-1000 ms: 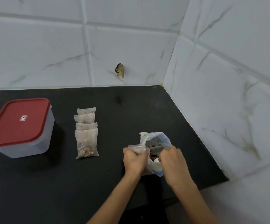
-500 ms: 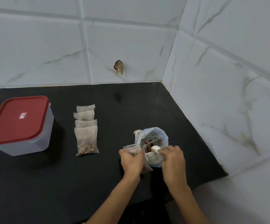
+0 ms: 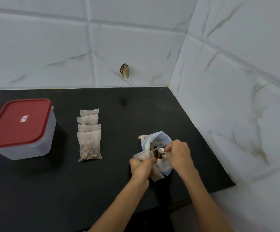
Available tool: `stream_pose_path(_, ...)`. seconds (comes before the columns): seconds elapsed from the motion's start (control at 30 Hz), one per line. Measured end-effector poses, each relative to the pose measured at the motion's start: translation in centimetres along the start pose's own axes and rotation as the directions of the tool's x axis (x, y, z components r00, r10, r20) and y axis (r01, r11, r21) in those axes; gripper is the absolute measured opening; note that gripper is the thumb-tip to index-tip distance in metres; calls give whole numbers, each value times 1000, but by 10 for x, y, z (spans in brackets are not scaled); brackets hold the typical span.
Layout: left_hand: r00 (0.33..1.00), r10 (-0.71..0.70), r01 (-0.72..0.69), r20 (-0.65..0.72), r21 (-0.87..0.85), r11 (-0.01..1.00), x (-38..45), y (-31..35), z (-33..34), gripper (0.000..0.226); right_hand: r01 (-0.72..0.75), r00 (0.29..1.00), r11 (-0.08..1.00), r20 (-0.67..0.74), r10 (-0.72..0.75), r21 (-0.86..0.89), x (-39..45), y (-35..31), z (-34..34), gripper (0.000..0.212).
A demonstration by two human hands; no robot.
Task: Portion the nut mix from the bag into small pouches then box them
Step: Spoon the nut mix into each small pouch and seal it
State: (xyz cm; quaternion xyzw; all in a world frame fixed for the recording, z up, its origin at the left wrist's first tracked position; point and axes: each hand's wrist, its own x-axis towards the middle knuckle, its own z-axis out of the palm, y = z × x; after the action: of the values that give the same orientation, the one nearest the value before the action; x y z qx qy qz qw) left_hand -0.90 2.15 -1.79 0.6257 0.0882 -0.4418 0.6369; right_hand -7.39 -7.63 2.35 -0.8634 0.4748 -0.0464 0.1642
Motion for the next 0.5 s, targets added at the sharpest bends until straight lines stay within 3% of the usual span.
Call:
stream_pose_path(0.13,999,-11,15,46,-79,997,2,-2,3,53,-82,996,995,45,80,56,11,7,0,13)
stream_pose_path(0.23,990,47,-32,133,-115,993,4,-4,2,74,-173,984,980,68,167,102,15,13,2,14)
stream_pose_path(0.3,984,86,-66,158,-129,989,6,-6,2,66,-241,969,950,109,223,197,16,19,0,14)
stream_pose_path(0.37,982,98,-71,164,-167,983,8,-5,3,54,-318,944,888,193,267,331,15,24,-6,12)
stream_pose_path(0.5,978,106,-67,177,-211,975,12,-3,3,51,-495,864,685,388,321,534,12,28,-14,13)
